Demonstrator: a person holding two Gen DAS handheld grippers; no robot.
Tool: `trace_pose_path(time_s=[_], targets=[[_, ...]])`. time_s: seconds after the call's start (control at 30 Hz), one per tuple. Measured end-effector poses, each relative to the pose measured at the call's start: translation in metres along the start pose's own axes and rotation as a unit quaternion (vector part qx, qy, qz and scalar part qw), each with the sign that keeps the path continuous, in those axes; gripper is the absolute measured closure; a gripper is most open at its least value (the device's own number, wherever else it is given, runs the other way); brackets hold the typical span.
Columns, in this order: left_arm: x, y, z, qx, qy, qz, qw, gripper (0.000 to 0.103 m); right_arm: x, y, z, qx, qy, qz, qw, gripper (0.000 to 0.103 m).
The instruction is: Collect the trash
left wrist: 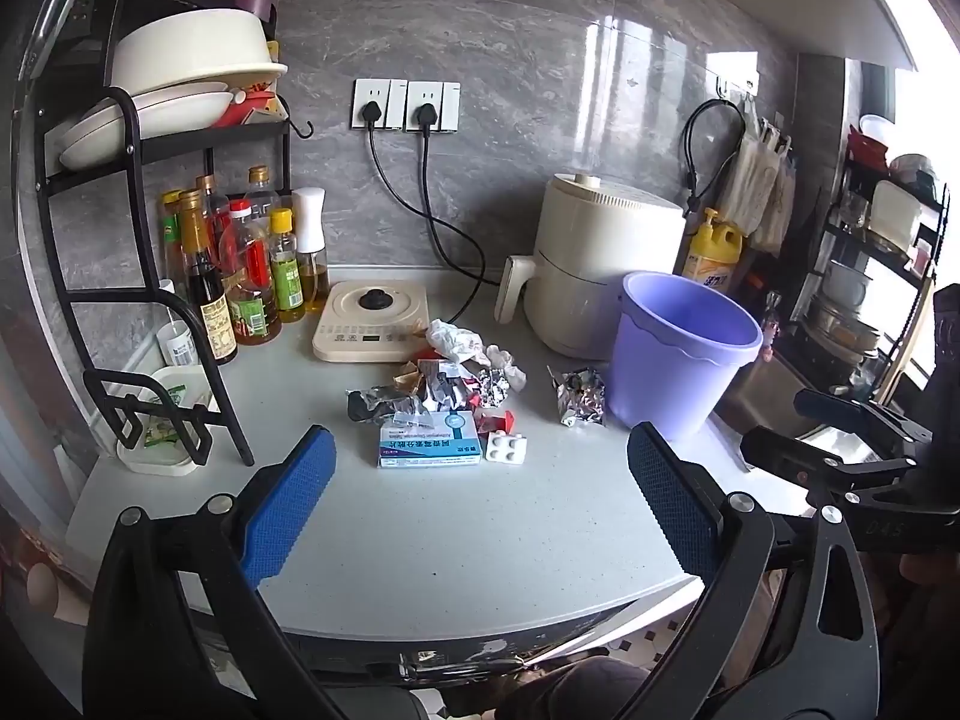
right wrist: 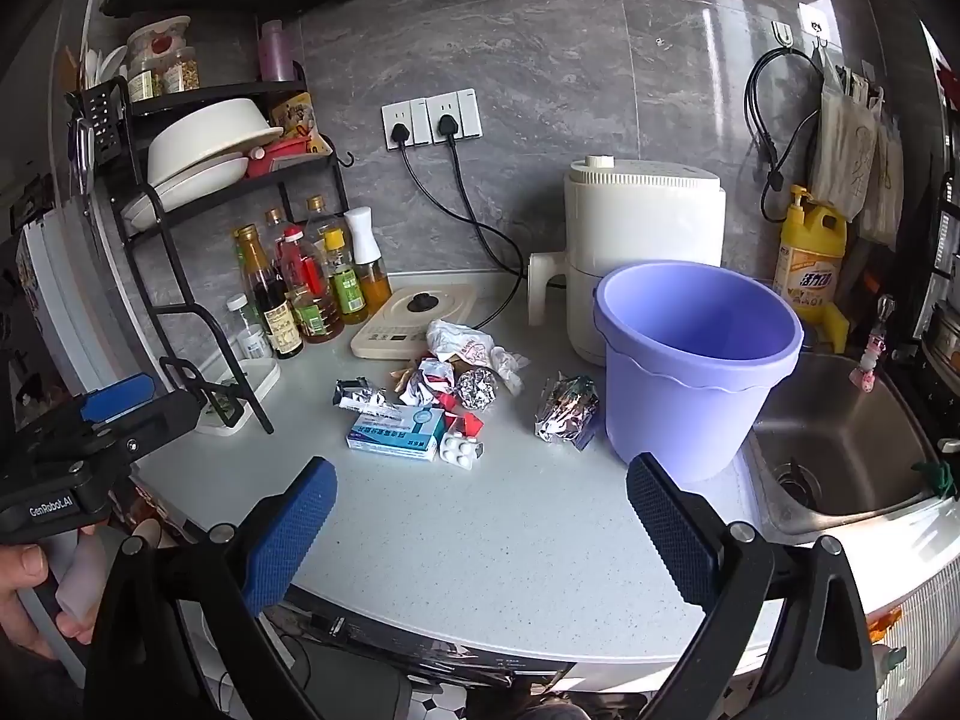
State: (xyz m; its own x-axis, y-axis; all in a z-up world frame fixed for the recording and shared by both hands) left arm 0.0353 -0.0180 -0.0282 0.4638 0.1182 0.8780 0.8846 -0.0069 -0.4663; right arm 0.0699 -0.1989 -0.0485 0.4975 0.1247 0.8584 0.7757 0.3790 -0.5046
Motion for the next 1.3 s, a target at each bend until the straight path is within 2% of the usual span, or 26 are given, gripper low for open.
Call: trace_pose_path(time_s=[0.67, 0.9, 1.1, 1.3], targets=[[-0.002, -0.004, 0.001, -0.012, 0.001, 0.002, 0.9999, 0.006, -0.002, -0.001, 0.013, 0.026, -0.009, -0.011, 1.000, 0.008], [-0.007, -0.004, 0.004, 0.002, 0.007, 0.003, 1.0000, 0.006, -0.004, 0.001, 0.018, 0.036, -0.007, -0.015, 0.999, 0.008], [-0.008, -0.001, 0.007, 0.003, 0.004, 0.005, 1.0000, 0.006, -0.009, 0.007, 0.015, 0.030, -0.006, 0.011, 0.999, 0.008], [-0.006, 0.016, 0.016, 0.010, 0.001, 0.014, 0.9999, 0.006, -0.007, 0.024, 0.010, 0.018, -0.016, 0.014, 1.000, 0.008]])
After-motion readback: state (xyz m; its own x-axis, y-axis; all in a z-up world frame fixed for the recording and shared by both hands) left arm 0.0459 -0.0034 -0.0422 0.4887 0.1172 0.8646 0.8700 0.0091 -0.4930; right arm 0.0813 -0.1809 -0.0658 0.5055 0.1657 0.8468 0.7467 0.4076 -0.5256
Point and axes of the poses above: each gripper's, at about its wrist camera, not at the fingertips, and y roughly the way its jaws point, z to its left, x to its top, the point moved 7 cm from there along y, roughly the way its jaws point, and after that the axes turned 2 degrees about -z, right-handed, at the moved point
